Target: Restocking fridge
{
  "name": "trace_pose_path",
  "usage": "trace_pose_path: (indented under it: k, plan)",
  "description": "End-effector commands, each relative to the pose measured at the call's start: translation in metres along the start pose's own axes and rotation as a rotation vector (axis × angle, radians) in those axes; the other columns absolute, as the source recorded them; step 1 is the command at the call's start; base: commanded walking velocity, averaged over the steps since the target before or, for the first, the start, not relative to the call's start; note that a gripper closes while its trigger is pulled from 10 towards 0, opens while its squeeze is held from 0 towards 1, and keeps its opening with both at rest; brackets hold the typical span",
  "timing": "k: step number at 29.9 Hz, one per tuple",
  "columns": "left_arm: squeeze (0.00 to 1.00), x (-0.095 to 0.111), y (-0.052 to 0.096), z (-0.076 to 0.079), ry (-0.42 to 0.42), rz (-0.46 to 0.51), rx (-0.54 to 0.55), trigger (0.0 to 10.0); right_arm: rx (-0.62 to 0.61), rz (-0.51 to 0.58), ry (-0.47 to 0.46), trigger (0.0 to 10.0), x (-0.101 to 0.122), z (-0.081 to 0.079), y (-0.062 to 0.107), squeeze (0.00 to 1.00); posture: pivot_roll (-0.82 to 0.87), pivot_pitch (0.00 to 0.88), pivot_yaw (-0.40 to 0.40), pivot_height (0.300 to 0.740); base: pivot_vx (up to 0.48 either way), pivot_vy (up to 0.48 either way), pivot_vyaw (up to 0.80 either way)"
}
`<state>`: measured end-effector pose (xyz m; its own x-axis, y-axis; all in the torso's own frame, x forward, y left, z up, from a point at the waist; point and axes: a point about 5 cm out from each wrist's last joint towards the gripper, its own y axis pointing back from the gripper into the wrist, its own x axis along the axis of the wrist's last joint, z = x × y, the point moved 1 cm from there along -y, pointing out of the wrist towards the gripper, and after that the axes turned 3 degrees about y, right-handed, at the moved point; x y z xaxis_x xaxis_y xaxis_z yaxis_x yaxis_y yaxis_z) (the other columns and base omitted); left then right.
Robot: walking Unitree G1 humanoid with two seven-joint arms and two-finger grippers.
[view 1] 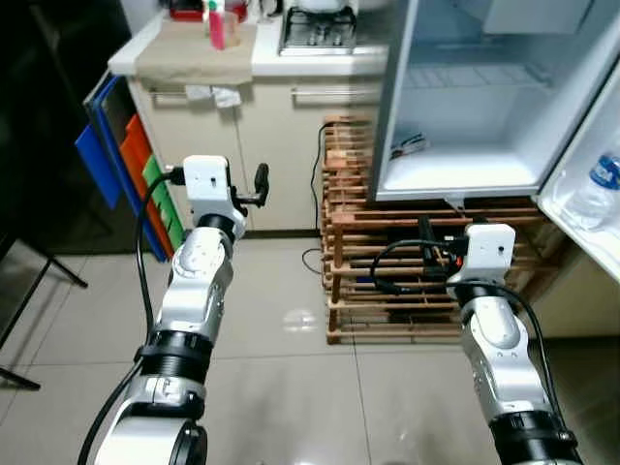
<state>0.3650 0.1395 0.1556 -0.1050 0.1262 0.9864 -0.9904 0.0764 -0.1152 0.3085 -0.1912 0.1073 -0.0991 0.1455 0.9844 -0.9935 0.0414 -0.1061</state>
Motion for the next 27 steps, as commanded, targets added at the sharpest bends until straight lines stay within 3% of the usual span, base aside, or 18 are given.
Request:
trace_pose_path:
  k: [1,12,16,22,27]
  plan:
    - [0.0,-0.001,-0.003,0.003,-0.01,-0.013,-0.007,10.0,-0.03,0.02,-0.012,10.0,0.005,0.007,-0.003,0.27,-0.18,0.025,0.071,0.735,0.469,0.0,0.0]
    - [0.0,0.004,-0.004,0.001,0.051,0.022,0.019,10.0,-0.024,0.013,-0.016,10.0,0.006,0.006,-0.007,0.29,-0.18,0.014,0.065,0.735,0.45,0.029,0.0]
    - [0.0,0.004,-0.004,0.003,0.038,0.023,0.012,10.0,-0.014,0.012,-0.011,10.0,0.006,0.005,-0.011,0.31,-0.17,0.001,0.054,0.735,0.366,0.246,0.68]
    - [0.0,0.007,-0.004,0.0,0.062,0.051,0.021,10.0,-0.001,0.006,-0.018,10.0,0.007,0.005,-0.015,0.27,-0.17,0.0,0.049,0.735,0.445,0.0,0.11]
    - [0.0,0.004,-0.002,0.002,0.061,0.037,0.031,10.0,0.02,0.005,-0.009,10.0,0.006,0.003,-0.015,0.31,-0.17,0.0,0.044,0.735,0.124,0.326,0.15]
